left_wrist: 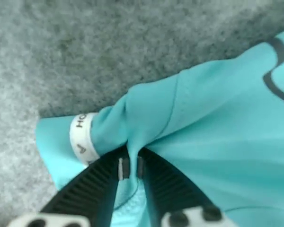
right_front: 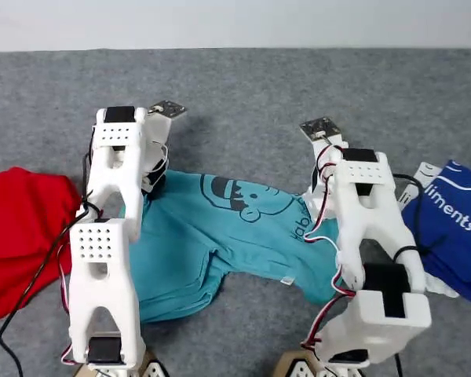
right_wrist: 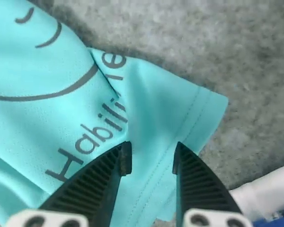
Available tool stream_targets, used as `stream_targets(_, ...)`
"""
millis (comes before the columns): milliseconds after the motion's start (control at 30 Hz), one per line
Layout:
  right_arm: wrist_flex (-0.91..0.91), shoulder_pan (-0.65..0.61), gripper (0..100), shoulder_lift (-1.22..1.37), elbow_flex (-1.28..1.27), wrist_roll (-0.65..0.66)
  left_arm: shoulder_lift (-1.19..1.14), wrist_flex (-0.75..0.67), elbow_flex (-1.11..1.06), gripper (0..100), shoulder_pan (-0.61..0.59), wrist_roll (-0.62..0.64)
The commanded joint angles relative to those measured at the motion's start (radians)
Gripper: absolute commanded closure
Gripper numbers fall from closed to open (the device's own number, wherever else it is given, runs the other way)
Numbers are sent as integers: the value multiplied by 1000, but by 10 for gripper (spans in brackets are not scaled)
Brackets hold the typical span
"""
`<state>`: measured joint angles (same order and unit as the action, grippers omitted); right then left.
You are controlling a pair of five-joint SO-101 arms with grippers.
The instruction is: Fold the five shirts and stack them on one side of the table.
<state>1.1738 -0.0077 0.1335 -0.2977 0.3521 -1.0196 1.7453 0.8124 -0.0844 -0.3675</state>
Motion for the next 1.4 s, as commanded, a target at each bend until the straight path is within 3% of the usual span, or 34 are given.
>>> stream_targets(0, -5, -4, 855, -7, 91, -9, -31, 6, 16, 994, -31, 8)
stream_targets(333, 102, 65, 855, 90, 267, -6, -31, 6, 16, 994, -31, 8)
stream_targets(900, 159, 58, 860, 297, 390, -14, -31, 6, 16, 994, -29, 8)
stream_targets(1133, 159, 25, 991, 328, 394, -8, -31, 6, 16, 994, -29, 8)
stream_targets(1367, 199, 31, 988, 321, 508, -9, -31, 6, 15, 994, -29, 6)
